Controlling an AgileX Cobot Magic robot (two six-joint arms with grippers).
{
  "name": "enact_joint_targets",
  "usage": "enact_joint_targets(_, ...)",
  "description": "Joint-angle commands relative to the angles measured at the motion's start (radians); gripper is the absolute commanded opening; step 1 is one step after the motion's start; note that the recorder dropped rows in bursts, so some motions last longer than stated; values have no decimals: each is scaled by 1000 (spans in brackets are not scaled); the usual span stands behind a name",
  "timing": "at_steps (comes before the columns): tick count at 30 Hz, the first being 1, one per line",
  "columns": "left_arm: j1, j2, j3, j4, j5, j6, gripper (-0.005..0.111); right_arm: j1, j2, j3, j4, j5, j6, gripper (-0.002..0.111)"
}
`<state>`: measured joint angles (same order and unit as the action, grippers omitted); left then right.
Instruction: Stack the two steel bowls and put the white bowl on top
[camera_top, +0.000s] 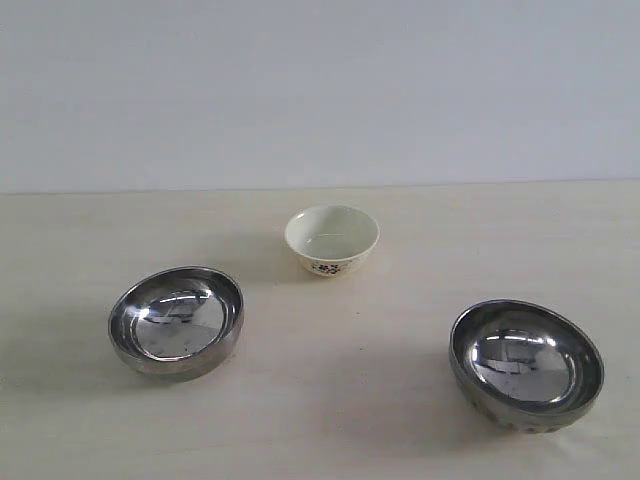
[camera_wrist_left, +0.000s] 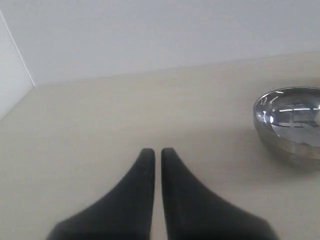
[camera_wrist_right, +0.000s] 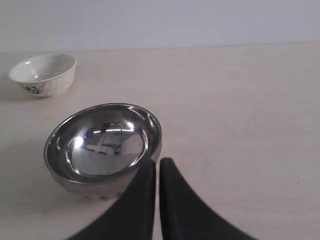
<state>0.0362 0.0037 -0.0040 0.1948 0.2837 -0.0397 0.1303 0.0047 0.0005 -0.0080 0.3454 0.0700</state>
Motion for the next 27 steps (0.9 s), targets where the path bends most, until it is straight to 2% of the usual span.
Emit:
enact_joint_targets(1,1,-4,4,16,-170,6,4,-4,-5,0,-1,-3,-2,0)
enact_joint_targets(5,1,-4,4,-89,-390,-128,4,-4,-5,0,-1,-3,-2,0)
enact_joint_targets(8,1,-4,4,-91,-603,-289,4,-4,-5,0,-1,-3,-2,0)
enact_joint_targets(10,1,-4,4,-91,-695,-388,4,-4,-5,0,-1,-5,-2,0)
enact_joint_targets(13,1,-4,4,-133,-865,-419,4,-4,-5,0,-1,-5,-2,0)
enact_joint_targets(15,1,-4,-24,-151,-865,-435,4,-4,-5,0,-1,-5,-2,0)
enact_joint_targets(17,1,2,-103,-151,-779,-419,4,-4,-5,0,-1,-5,-2,0)
enact_joint_targets(20,1,94,-279,-88,-619,-411,4,-4,-5,0,-1,-5,-2,0)
enact_joint_targets(22,1,190,-383,-35,-556,-475,4,-4,-5,0,-1,-5,-2,0)
enact_joint_targets(27,1,465,-553,-16,-590,-508,4,-4,-5,0,-1,-5,-2,0)
